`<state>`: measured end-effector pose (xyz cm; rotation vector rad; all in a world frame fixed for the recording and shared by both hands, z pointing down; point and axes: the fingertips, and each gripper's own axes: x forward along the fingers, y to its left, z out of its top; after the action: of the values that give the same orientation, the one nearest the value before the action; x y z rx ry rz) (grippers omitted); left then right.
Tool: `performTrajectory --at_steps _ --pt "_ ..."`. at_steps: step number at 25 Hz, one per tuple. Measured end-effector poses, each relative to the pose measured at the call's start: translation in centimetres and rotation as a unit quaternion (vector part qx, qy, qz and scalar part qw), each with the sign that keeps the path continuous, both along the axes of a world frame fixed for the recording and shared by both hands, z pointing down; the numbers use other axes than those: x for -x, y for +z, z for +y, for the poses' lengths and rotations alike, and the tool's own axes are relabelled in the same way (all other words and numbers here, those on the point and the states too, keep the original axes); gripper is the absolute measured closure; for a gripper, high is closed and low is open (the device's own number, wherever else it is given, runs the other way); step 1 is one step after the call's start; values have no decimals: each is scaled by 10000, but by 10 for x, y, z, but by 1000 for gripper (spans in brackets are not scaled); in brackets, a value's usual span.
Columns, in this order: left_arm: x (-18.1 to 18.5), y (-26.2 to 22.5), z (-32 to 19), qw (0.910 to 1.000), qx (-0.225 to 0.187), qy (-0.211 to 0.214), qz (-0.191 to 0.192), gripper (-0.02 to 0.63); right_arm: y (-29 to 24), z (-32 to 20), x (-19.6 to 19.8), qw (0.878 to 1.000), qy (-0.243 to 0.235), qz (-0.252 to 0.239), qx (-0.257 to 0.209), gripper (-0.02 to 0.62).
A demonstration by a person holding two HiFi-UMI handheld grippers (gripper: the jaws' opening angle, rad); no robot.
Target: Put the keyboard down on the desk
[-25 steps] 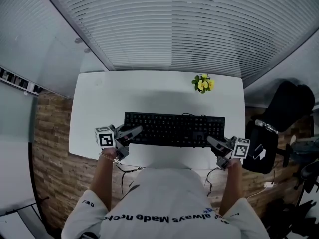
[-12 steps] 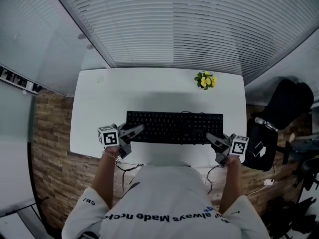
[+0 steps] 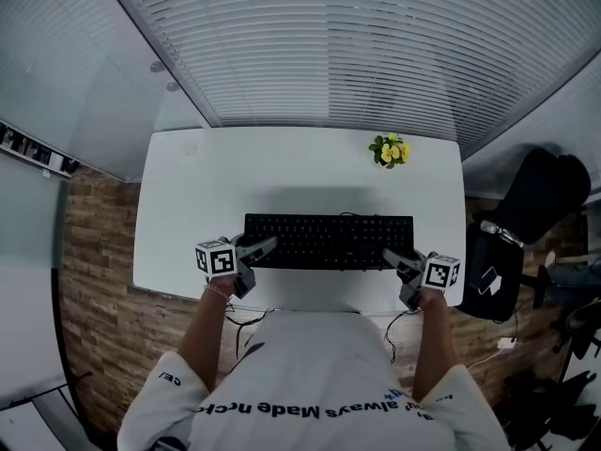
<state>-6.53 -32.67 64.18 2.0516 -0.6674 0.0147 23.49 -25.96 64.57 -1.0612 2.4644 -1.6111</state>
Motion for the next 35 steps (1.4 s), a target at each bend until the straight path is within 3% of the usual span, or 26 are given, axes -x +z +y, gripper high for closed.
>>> performTrajectory --at_steps 21,35 --pt "10 73 -7 9958 243 -390 -794 253 76 -3 2 9937 503 830 562 248" --pt "20 102 -9 9876 315 -627 -1406 224 107 -2 -1 9829 814 1429 829 195"
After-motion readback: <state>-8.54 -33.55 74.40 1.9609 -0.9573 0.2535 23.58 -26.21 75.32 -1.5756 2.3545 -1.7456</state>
